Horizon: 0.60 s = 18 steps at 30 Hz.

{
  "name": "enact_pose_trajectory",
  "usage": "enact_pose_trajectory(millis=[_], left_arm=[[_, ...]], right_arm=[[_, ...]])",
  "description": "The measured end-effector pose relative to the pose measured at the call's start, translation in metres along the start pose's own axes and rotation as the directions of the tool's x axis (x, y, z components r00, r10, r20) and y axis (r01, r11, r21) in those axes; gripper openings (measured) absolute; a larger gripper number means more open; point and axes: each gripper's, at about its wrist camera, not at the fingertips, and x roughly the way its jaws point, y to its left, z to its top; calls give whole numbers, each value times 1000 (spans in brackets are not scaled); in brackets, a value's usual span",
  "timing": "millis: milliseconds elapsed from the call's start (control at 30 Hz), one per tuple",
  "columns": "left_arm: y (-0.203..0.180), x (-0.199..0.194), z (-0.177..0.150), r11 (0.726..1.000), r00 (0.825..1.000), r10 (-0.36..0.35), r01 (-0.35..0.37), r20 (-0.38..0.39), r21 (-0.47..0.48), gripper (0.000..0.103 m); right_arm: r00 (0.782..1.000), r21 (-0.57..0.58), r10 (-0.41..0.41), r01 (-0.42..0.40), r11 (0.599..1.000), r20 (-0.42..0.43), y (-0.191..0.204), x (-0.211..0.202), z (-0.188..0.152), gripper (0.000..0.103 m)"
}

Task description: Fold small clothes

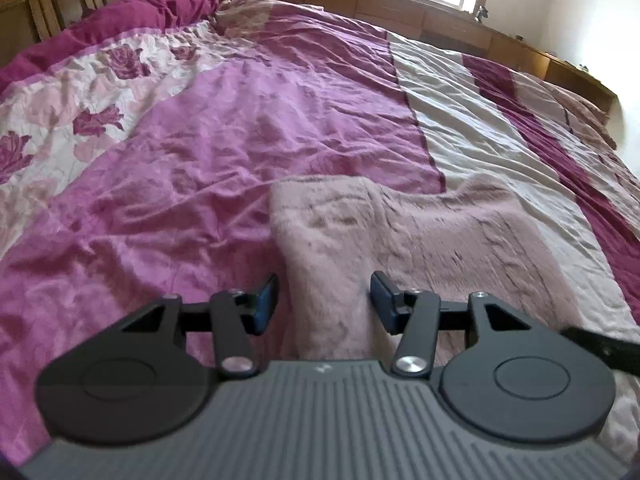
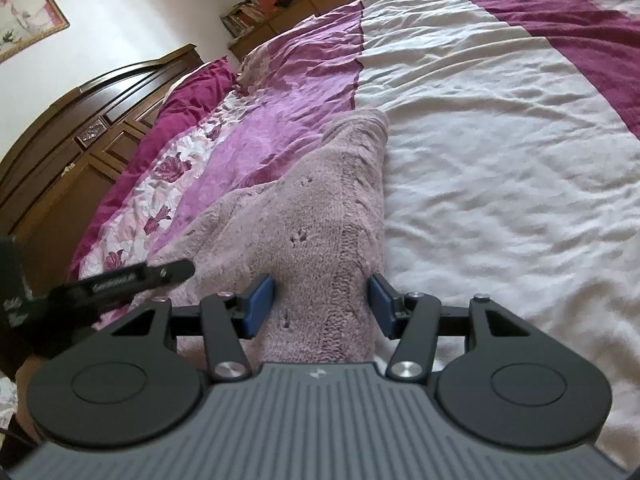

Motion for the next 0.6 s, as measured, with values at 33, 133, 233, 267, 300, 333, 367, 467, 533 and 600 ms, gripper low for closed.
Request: enact_pose_trajectory(millis=[33, 133, 233, 267, 300, 333, 367, 467, 533, 600], left_arm=[[0, -2, -2, 1000, 1000, -3, 3, -10, -2, 56], [2, -6, -10, 1000, 999, 13, -13, -44, -6, 60], [6, -6, -15, 998, 996, 56, -56, -70, 4, 68], [6, -6, -15, 998, 995, 70, -70, -75, 4, 69], [8, -7, -15, 997, 994, 74, -74, -79, 1, 70], [9, -8, -14, 997, 994, 71, -72, -84, -8, 70], [11, -9, -12, 997, 994, 64, -66, -93, -26, 70], [16, -12, -6, 996, 993, 26, -36, -114, -82, 69], [19, -12, -2, 993, 992, 13, -28, -129, -113, 70], [21, -10, -1, 991, 990, 5, -24, -141, -134, 70]], right_arm=[[1000, 1, 0, 0, 1000, -1, 0, -1, 0, 61], [1000, -9, -5, 5, 1000, -8, 1, -1, -1, 61], [999, -20, -18, 17, 1000, -42, 1, 4, -4, 61], [998, -19, -22, 21, 1000, -56, 1, 6, -5, 61], [997, -12, -22, 21, 1000, -68, 0, 7, -5, 61], [997, -2, -19, 19, 1000, -77, -1, 7, -6, 63], [997, 4, -14, 15, 1000, -82, -1, 7, -5, 64], [997, 26, 6, -4, 1000, -75, -1, 3, 1, 72], [998, 46, 24, -22, 999, -56, -2, 2, 8, 79], [998, 49, 44, -41, 998, -55, -1, 3, 17, 83]])
